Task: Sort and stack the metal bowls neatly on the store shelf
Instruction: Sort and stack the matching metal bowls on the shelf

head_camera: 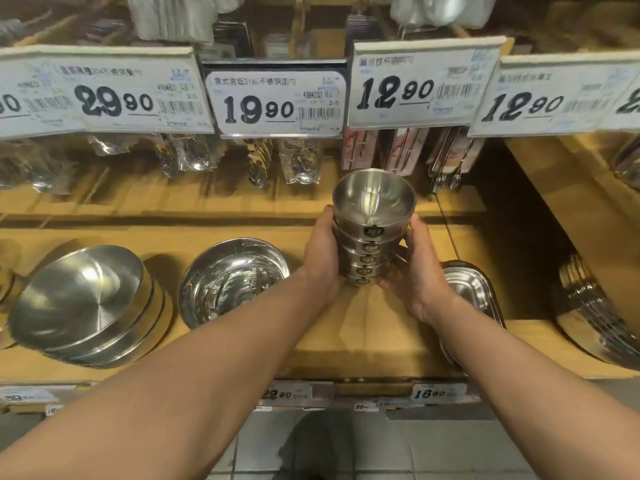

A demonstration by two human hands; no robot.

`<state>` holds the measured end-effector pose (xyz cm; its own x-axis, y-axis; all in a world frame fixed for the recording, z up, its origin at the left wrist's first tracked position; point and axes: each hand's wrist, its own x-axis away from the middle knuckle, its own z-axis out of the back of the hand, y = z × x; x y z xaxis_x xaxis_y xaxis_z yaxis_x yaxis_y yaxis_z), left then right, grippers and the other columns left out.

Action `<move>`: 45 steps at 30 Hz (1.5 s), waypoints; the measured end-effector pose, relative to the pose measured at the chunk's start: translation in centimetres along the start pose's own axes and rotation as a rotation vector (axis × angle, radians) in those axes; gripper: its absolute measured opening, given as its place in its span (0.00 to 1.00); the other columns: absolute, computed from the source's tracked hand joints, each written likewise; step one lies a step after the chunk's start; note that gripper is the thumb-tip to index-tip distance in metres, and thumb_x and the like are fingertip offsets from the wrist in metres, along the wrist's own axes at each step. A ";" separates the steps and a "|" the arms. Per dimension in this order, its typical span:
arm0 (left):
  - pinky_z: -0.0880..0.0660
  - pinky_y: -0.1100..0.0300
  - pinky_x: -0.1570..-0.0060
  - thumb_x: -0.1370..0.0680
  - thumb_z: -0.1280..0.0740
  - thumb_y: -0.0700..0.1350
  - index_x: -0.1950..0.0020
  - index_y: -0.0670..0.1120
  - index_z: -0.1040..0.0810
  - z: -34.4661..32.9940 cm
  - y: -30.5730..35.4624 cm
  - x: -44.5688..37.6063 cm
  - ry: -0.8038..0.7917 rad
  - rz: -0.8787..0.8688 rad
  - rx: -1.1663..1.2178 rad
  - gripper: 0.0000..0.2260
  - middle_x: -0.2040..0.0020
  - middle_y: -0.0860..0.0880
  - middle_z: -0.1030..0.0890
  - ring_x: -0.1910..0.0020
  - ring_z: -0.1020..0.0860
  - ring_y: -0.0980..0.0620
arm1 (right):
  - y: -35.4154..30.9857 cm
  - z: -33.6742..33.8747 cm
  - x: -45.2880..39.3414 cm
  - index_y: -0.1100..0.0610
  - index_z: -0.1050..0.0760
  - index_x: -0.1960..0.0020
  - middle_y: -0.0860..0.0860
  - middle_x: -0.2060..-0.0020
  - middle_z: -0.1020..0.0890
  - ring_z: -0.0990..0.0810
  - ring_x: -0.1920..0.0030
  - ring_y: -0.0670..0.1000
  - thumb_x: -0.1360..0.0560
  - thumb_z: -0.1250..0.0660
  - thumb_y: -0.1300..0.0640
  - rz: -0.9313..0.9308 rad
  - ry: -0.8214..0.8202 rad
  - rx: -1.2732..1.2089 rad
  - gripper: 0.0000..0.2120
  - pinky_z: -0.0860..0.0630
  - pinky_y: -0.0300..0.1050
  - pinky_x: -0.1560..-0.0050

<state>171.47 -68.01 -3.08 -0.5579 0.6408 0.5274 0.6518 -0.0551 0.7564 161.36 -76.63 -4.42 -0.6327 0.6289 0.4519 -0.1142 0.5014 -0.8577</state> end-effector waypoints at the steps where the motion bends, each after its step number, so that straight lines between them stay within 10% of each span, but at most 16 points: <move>1: 0.21 0.59 0.74 0.17 0.47 0.60 0.69 0.57 0.14 0.0 0.1 -0.2 0.001 -0.001 0.008 0.29 0.67 0.51 0.14 0.69 0.15 0.55 | -0.1 -0.1 -0.3 0.42 0.21 0.40 0.43 0.53 0.14 0.20 0.44 0.49 0.23 0.46 0.29 0.007 0.006 0.013 0.25 0.22 0.52 0.50; 6: 0.21 0.58 0.76 0.17 0.49 0.59 0.74 0.56 0.15 0.1 0.8 -0.9 0.029 0.000 -0.002 0.33 0.71 0.50 0.16 0.73 0.16 0.54 | -0.1 -0.9 -1.7 0.42 0.23 0.35 0.46 0.42 0.18 0.23 0.41 0.49 0.25 0.45 0.28 0.028 0.011 0.038 0.28 0.23 0.55 0.47; 10: 0.25 0.54 0.84 0.18 0.48 0.58 0.79 0.49 0.17 0.3 3.1 -0.9 0.064 0.075 0.029 0.35 0.76 0.46 0.19 0.80 0.20 0.49 | 0.1 -2.0 -2.7 0.38 0.21 0.43 0.39 0.54 0.15 0.23 0.44 0.46 0.24 0.44 0.30 0.034 0.015 0.037 0.20 0.26 0.52 0.52; 15: 0.27 0.47 0.86 0.19 0.47 0.58 0.58 0.42 0.23 1.8 6.4 -0.7 0.131 0.136 -0.106 0.24 0.76 0.42 0.19 0.82 0.21 0.44 | 0.3 -3.7 -4.0 0.38 0.23 0.43 0.42 0.50 0.16 0.21 0.46 0.47 0.23 0.44 0.32 0.034 0.039 0.039 0.18 0.27 0.49 0.57; 22: 0.25 0.40 0.52 0.24 0.42 0.54 0.45 0.39 0.26 4.4 9.8 -3.3 0.127 0.249 -0.243 0.19 0.47 0.38 0.19 0.49 0.23 0.36 | 0.7 -5.6 -4.9 0.35 0.25 0.46 0.38 0.53 0.18 0.22 0.47 0.44 0.23 0.45 0.31 0.031 0.042 0.041 0.15 0.28 0.48 0.58; 32: 0.27 0.37 0.35 0.25 0.41 0.54 0.37 0.40 0.28 8.2 11.4 -4.9 0.024 0.239 -0.403 0.23 0.49 0.36 0.19 0.48 0.19 0.36 | 1.2 -7.2 -5.5 0.34 0.17 0.61 0.38 0.60 0.14 0.16 0.62 0.38 0.23 0.43 0.32 0.037 -0.075 -0.017 0.19 0.24 0.52 0.55; 39: 0.17 0.49 0.60 0.24 0.41 0.52 0.40 0.39 0.25 12.7 13.3 -4.4 0.056 0.221 -0.396 0.21 0.60 0.38 0.17 0.65 0.16 0.41 | 2.2 -10.9 -5.8 0.31 0.20 0.60 0.37 0.57 0.14 0.18 0.48 0.44 0.23 0.43 0.31 -0.012 -0.139 0.013 0.15 0.28 0.61 0.36; 45: 0.21 0.44 0.42 0.23 0.41 0.55 0.33 0.40 0.28 16.6 13.6 -3.6 0.072 0.163 -0.331 0.25 0.51 0.39 0.18 0.55 0.18 0.40 | 2.6 -14.1 -5.8 0.38 0.17 0.59 0.41 0.63 0.13 0.15 0.64 0.40 0.19 0.45 0.35 -0.026 -0.166 0.085 0.21 0.21 0.42 0.64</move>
<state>190.88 -58.35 -1.18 -0.5032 0.5484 0.6679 0.5403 -0.4035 0.7384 175.56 -70.54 -5.82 -0.7454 0.5062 0.4337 -0.1924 0.4595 -0.8671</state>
